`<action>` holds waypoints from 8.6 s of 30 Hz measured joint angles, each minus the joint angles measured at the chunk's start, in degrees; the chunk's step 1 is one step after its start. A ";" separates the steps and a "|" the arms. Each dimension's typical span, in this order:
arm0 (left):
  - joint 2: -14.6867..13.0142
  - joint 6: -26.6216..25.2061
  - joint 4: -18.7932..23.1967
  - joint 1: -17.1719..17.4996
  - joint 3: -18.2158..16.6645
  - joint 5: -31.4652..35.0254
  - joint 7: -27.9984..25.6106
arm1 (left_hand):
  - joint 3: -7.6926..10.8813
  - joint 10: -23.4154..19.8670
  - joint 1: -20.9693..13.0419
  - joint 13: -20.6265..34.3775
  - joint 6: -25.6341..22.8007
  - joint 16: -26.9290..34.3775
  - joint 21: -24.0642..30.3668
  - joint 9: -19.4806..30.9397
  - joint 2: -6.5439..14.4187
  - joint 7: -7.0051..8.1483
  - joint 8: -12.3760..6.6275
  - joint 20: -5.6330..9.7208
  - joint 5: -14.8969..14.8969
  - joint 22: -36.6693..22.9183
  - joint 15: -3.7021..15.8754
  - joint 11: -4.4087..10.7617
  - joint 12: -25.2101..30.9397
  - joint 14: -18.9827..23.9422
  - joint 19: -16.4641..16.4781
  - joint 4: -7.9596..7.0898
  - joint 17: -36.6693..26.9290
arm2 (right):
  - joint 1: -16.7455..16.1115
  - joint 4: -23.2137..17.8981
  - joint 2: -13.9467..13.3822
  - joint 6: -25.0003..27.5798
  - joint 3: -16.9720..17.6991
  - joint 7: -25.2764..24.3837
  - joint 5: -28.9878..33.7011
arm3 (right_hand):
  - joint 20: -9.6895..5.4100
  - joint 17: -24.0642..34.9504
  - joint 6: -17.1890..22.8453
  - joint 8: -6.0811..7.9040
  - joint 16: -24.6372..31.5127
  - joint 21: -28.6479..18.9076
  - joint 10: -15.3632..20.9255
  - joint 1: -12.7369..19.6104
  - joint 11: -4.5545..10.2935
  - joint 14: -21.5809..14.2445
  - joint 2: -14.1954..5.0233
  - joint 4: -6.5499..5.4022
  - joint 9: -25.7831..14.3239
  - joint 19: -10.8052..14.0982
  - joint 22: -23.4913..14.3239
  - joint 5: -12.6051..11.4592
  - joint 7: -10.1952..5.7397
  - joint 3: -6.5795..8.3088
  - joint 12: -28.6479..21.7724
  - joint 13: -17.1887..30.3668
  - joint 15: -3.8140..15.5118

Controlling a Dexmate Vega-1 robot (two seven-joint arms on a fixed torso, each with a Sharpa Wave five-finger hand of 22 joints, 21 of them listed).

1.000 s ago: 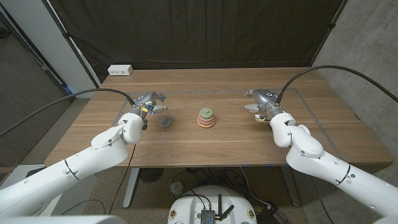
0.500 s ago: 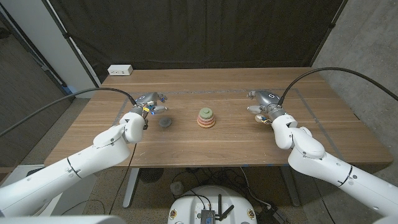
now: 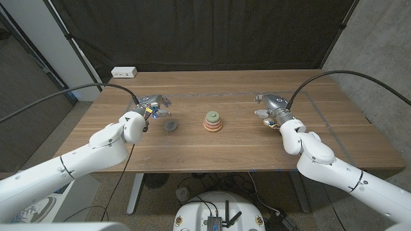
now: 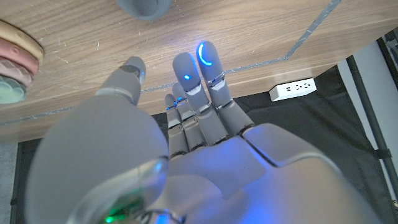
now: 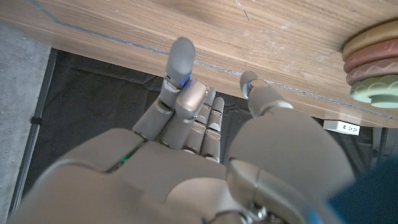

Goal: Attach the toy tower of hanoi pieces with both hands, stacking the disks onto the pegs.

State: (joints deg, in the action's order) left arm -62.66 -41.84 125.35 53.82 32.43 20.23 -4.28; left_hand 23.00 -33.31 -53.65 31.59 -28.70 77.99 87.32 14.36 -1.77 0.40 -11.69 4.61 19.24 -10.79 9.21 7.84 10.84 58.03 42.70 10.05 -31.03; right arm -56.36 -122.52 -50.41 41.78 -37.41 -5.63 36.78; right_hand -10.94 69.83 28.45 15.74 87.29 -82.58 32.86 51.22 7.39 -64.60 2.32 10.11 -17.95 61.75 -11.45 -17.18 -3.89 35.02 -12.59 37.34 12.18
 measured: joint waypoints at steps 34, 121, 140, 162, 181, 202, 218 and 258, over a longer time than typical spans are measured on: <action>-5.55 12.40 -3.95 -4.06 -1.60 0.06 15.54 | -2.69 8.77 -0.97 -2.13 7.98 0.44 0.41 -1.32 -2.63 -0.43 1.10 -0.50 -1.06 -0.43 -0.41 -1.39 -0.49 -0.63 -1.15 -0.96 1.57 | 1.54 -0.41 0.48 1.77 -1.94 1.05 1.27 | 0.11 0.08 0.00 0.00 -0.43 0.00 0.21 0.53 -0.22 0.62 0.53 -0.40 0.01 -0.34 0.26 0.00 0.01 -0.42 0.00 0.50 -0.20; 0.87 17.72 -11.52 -3.79 1.75 10.13 19.17 | -3.95 8.28 -1.26 -3.98 7.85 0.88 0.35 -2.39 -2.29 -0.73 -0.27 -0.51 -1.95 -0.40 -0.41 -1.32 0.63 -1.24 -1.74 -1.11 2.36 | 4.13 0.03 1.63 2.79 -4.15 5.53 3.75 | 0.51 -0.18 0.00 0.00 -1.73 0.00 0.84 0.36 -0.23 1.44 -0.69 -1.03 -0.02 -0.72 0.52 -0.63 0.01 -1.05 0.41 1.03 -0.60; 0.81 15.92 -11.20 -2.47 1.60 8.91 17.40 | -4.10 4.55 -2.70 -4.41 4.46 1.77 0.66 -2.32 -1.31 -0.43 -1.47 -0.52 -1.95 -0.41 -0.40 -0.24 1.69 -0.80 -0.70 -0.95 2.19 | 4.12 -0.19 1.44 2.86 -4.17 5.87 3.91 | 0.51 -0.18 0.00 0.00 -2.13 0.00 0.83 0.37 -0.23 1.44 -0.69 -0.78 -0.01 -0.72 0.51 -0.85 0.01 -1.29 0.41 1.03 -0.61; 0.84 13.58 -9.90 -1.77 1.65 8.03 16.10 | -3.62 -1.81 -5.07 -3.04 -1.25 3.17 1.33 -1.92 -0.14 0.79 -3.39 0.11 -2.00 -0.56 0.51 0.79 4.03 1.55 1.16 -0.47 2.20 | 3.38 0.90 1.65 1.22 -3.42 4.02 1.96 | 0.62 -0.18 0.00 0.00 -2.35 0.00 0.83 -0.16 -0.23 1.43 -1.22 -1.03 0.00 -1.25 0.50 -1.04 0.01 -1.52 0.41 1.30 -0.61; 1.19 13.37 -9.42 -0.92 1.53 6.92 14.19 | -3.52 -4.92 -7.68 -1.37 -6.90 5.10 1.32 -0.44 0.34 1.94 -5.50 0.81 -1.82 -0.55 1.63 -0.67 5.29 3.91 3.29 -0.58 -0.29 | 3.18 0.49 1.18 1.11 -3.25 3.68 1.64 | 0.62 -0.08 0.00 0.00 -2.61 0.00 1.14 -0.47 0.09 1.43 -1.52 -1.26 0.01 -1.25 0.50 -1.07 0.01 -1.76 0.41 1.29 -0.61; -0.25 12.20 -6.93 -0.94 0.08 6.78 13.02 | -2.96 -5.72 -7.66 -0.32 -7.52 5.10 1.32 0.14 0.34 2.37 -5.62 0.71 -1.38 -0.39 1.95 -0.47 4.40 4.21 3.39 -0.64 -2.28 | 2.58 -0.88 0.94 2.00 -3.03 3.49 2.32 | 0.62 0.08 0.00 0.00 -2.61 0.00 1.34 -0.92 -0.12 1.43 -1.97 -1.26 0.15 -1.24 0.50 -1.30 0.01 -1.75 0.73 1.28 -0.61; -1.90 12.18 -4.54 -1.26 -2.38 3.05 15.01 | -2.98 -6.72 -7.67 0.44 -7.82 4.64 1.32 0.57 0.37 2.68 -5.81 0.71 -1.39 -0.39 1.95 -0.45 3.72 4.21 3.39 -0.63 -2.53 | 2.40 -1.37 0.84 2.36 -2.96 3.59 2.62 | 0.61 -0.08 0.00 0.00 -2.61 0.00 1.34 -0.92 -0.12 1.43 -1.97 -1.26 0.06 -1.24 0.49 -1.30 0.01 -1.75 0.73 1.27 -0.61; -6.34 9.04 2.14 -5.84 -3.79 2.91 23.63 | -3.00 -7.31 -7.73 0.46 -8.10 3.32 1.30 1.01 0.57 2.32 -5.14 0.71 -0.62 -0.55 1.94 -0.45 2.28 4.20 3.38 -0.62 -2.31 | 0.99 -2.38 0.41 3.09 -2.14 2.79 1.68 | 0.61 0.07 0.00 0.00 -2.61 0.00 1.34 -1.60 -0.12 1.43 -1.88 -1.02 0.13 -1.24 0.46 -1.69 0.01 -1.99 0.71 1.27 -0.61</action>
State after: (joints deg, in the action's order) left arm -69.00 -32.80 127.49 47.98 28.64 23.14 19.34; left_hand 19.99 -40.62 -61.39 32.05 -36.81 81.32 88.62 15.37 -1.20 2.72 -16.83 5.31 18.62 -11.34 11.15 7.39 13.12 62.23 46.09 9.43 -33.34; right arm -55.37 -124.91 -50.00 44.87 -39.55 -2.83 38.46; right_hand -10.33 69.90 28.44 15.74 84.69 -82.58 34.20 49.62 7.27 -63.17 0.44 9.09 -17.82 60.51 -10.99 -18.86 -3.88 33.03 -11.88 38.60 11.57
